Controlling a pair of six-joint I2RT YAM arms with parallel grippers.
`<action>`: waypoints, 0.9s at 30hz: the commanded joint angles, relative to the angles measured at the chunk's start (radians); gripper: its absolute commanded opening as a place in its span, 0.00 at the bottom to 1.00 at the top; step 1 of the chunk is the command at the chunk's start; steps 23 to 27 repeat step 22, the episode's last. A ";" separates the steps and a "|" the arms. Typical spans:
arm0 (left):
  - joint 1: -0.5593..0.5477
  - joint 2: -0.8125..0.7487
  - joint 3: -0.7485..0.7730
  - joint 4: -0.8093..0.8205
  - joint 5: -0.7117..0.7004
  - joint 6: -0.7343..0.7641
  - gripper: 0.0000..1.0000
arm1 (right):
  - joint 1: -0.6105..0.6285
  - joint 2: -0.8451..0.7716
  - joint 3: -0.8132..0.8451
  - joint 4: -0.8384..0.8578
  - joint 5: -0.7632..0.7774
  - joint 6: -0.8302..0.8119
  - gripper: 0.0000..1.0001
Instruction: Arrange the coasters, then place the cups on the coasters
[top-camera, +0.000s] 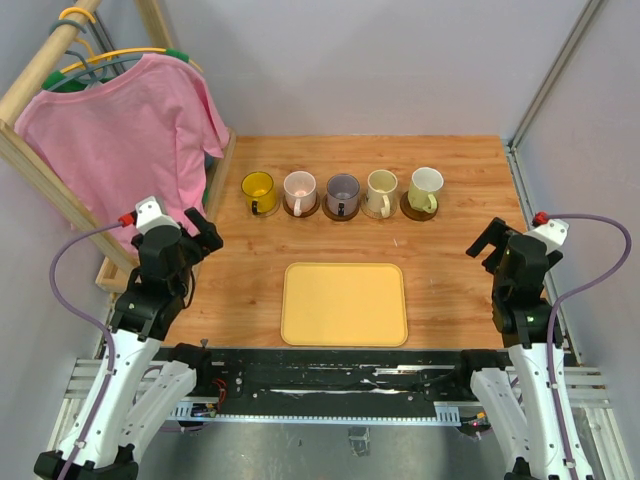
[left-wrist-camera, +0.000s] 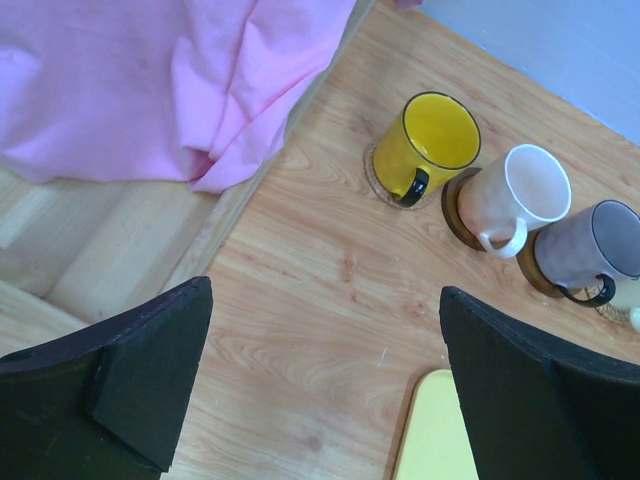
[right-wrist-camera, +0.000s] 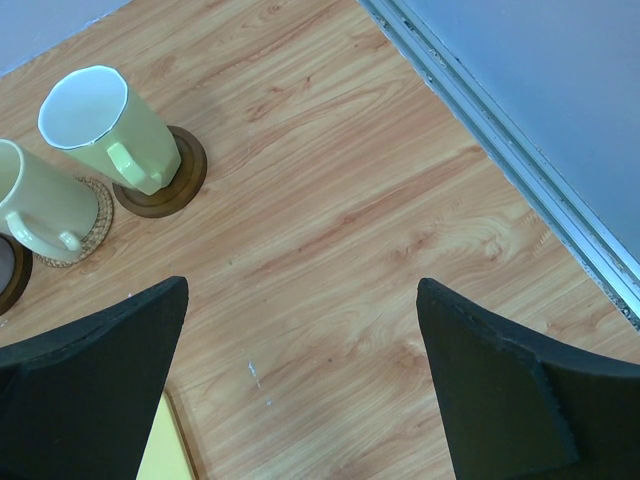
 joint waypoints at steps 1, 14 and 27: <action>0.005 -0.012 -0.020 -0.013 -0.054 -0.057 1.00 | -0.024 -0.006 0.006 -0.018 -0.013 0.011 0.98; 0.005 -0.098 -0.060 -0.018 -0.085 -0.139 1.00 | -0.024 -0.019 -0.006 -0.027 -0.040 0.018 0.98; 0.005 -0.053 -0.028 -0.084 -0.125 -0.190 1.00 | -0.024 -0.018 -0.005 -0.025 -0.045 0.018 0.98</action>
